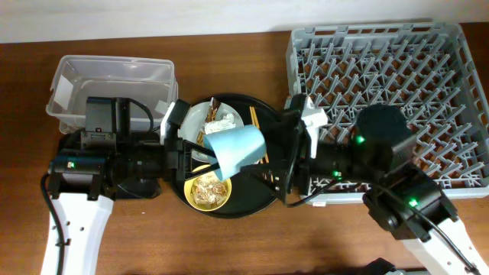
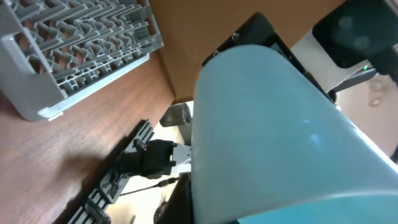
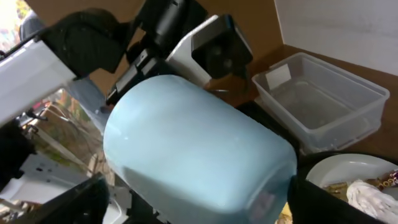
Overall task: Sort waste into correct bins and load items into the dishwasher rack
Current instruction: 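Hand the blue cup from the left gripper to the right gripper, then carry the blue cup with the right gripper and set it in the rack, then grasp the pink cup with the left gripper and lift it, then hand the pink cup to the right gripper and place it in the rack, then grasp the yellow bowl with the left gripper and move it over the black tray, then tip the yellow bowl to dump food scraps onto the black rectangular tray, then set the empty yellow bowl back on the round tray with the left gripper, then grasp the white plate with the left gripper and tilt it over the clear bin, then shake fish bones and tissue into the bin, then return the plate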
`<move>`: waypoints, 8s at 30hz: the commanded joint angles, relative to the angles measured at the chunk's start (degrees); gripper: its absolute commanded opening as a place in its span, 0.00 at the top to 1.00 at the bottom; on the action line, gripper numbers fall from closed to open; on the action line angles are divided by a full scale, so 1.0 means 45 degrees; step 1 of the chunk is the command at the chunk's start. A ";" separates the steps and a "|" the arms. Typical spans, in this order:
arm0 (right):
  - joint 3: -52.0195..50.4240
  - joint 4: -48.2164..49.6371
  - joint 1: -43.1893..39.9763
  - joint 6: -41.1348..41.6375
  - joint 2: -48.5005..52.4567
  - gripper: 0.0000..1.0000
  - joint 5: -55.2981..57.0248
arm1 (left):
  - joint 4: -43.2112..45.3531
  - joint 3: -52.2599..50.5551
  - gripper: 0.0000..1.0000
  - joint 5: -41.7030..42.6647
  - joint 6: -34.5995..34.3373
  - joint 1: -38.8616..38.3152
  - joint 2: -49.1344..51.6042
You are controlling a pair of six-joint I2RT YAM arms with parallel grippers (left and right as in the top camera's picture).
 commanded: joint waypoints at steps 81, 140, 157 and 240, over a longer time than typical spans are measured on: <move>0.1773 -0.4682 -0.0631 -0.2579 0.0311 0.61 -0.0631 | -0.5561 0.4235 0.02 -0.2579 0.6450 -0.1515 0.3444; 0.2414 -1.2828 -0.9034 -0.0287 -0.1525 0.06 0.5353 | 0.0374 -0.0957 0.96 0.0175 0.6887 0.8058 0.8330; 0.2414 -1.2876 -0.9034 -0.0355 -0.1525 0.05 0.5348 | -0.3458 -0.0879 1.00 0.1637 1.1006 0.9122 0.7970; 0.2414 -1.3741 -0.9034 -0.0962 -0.0452 0.05 0.5416 | 0.0253 0.5858 1.00 -2.0142 -0.0350 -0.3026 1.0049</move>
